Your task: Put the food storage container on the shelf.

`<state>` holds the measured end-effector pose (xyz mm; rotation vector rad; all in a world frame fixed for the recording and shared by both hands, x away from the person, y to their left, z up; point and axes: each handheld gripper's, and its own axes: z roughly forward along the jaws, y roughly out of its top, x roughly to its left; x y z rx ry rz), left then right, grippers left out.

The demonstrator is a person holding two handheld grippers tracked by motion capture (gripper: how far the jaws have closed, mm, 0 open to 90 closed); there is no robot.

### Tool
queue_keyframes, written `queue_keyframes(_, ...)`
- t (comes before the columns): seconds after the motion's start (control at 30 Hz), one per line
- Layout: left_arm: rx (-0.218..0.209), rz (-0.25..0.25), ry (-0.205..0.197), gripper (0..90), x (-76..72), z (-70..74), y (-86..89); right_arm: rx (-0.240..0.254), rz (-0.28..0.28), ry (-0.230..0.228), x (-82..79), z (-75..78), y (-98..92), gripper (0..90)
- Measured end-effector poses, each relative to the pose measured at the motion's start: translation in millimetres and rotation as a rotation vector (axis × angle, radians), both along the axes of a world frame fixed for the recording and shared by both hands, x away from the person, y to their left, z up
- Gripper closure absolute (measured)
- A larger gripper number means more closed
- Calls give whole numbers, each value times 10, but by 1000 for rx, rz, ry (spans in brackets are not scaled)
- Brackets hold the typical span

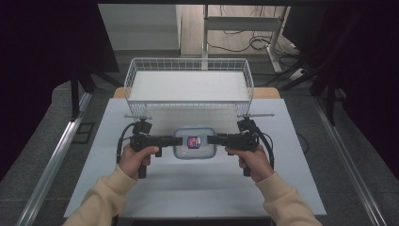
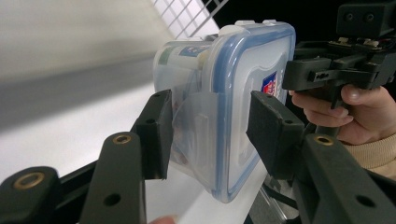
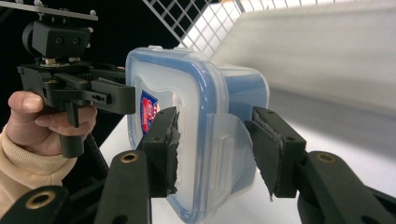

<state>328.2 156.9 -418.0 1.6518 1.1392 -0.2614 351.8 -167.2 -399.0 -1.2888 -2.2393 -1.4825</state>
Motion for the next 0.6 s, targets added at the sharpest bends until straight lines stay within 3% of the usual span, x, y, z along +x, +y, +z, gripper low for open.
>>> queue_keyframes(0.37,5,2,-82,519,274,545,57,1,2,-87,254,551,58,526)
queue_keyframes(0.6,5,-3,-109,518,494,843,106,3,-3,-129,447,870,107,526)
